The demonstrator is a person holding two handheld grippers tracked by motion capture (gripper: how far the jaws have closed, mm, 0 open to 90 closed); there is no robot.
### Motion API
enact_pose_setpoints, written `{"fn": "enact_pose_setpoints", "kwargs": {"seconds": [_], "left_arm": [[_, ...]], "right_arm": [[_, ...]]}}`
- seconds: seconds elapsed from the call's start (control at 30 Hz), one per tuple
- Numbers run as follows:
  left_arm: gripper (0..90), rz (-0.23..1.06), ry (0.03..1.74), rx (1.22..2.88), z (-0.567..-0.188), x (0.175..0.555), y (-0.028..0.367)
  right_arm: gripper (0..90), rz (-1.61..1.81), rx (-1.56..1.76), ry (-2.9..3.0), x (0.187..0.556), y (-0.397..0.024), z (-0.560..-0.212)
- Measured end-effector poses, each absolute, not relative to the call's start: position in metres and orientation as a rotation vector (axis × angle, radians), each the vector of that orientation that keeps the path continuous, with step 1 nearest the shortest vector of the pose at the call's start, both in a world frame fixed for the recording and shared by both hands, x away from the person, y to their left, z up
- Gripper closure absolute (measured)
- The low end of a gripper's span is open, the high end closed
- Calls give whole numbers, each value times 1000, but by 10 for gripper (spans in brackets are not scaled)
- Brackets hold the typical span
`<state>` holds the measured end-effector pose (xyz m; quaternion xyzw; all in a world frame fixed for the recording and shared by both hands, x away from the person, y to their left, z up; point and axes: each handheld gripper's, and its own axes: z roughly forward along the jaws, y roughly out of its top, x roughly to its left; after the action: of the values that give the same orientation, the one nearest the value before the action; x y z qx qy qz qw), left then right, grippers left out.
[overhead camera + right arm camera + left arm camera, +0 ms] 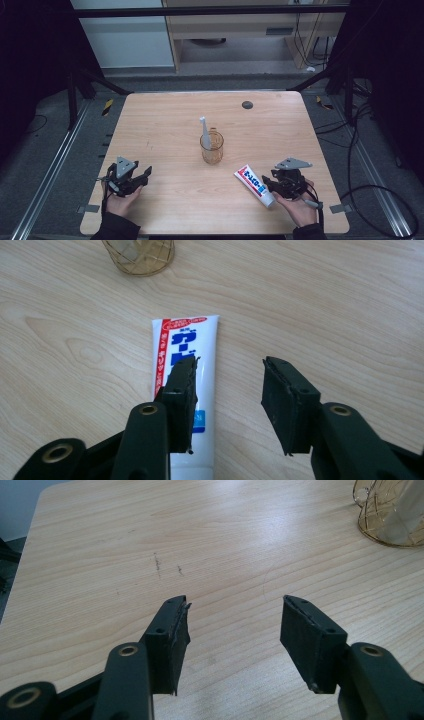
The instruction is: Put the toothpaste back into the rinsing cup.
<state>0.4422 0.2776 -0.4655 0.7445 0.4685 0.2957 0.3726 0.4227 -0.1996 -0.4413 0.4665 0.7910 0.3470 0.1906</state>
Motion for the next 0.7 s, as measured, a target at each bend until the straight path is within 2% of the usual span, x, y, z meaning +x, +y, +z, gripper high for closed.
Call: {"fn": "enact_pose_setpoints", "kwargs": {"seconds": [0.37,0.7], "left_arm": [[442,754,1199,1911,-466,443,277],[440,748,1197,1916,-467,443,276]], "right_arm": [[474,936,1331,2281,428,-191,-440],[433,905,1319,2333,434,-178,-439]]}}
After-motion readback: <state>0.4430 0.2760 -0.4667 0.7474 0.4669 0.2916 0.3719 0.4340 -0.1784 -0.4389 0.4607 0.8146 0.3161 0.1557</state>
